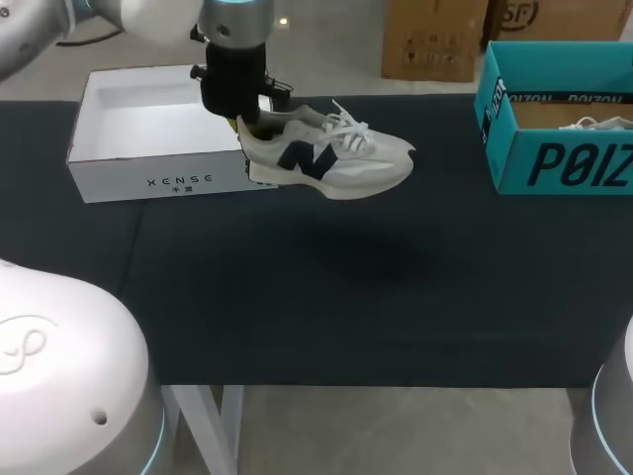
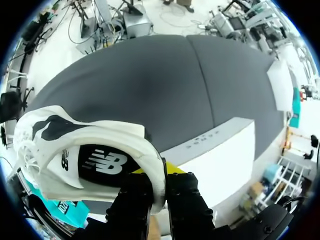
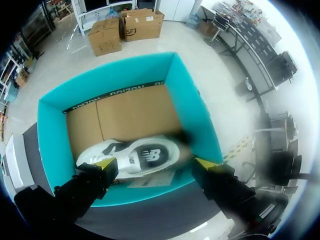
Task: Take the shoe out of the shoebox, open the shoe tongue, remove and reinsert the insole, then place the shoe into the shoebox
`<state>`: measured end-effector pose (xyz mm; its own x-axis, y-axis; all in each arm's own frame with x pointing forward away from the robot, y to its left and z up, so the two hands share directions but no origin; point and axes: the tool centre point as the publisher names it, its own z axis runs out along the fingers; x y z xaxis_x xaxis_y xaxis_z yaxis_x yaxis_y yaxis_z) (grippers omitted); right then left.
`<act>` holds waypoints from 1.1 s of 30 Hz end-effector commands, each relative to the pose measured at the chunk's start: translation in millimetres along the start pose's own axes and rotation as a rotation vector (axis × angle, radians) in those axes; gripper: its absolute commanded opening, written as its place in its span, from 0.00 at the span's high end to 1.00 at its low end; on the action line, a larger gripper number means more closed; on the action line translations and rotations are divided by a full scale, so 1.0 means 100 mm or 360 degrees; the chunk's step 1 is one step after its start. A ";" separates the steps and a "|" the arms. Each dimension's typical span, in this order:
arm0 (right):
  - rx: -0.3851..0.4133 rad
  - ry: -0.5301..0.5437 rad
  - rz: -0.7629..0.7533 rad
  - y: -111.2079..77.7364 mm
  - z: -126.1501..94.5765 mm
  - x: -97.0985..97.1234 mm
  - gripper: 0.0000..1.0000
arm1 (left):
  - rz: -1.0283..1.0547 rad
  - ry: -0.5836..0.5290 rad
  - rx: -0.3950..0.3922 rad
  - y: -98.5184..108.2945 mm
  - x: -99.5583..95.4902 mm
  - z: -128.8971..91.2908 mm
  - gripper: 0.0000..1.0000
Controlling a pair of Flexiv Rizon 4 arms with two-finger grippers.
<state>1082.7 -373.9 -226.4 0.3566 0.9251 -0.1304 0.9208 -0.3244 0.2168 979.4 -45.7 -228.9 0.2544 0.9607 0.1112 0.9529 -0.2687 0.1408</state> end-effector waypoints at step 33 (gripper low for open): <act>0.0001 0.0000 0.0001 0.00 0.00 0.00 0.00 | -0.0025 -0.0057 0.0159 -0.48 -1.78 0.68 1.00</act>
<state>1082.7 -374.0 -226.4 0.3567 0.9251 -0.1304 0.9207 -0.3245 0.2168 898.5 -196.6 -324.8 0.2437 0.9675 0.0678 0.9678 -0.2471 0.0472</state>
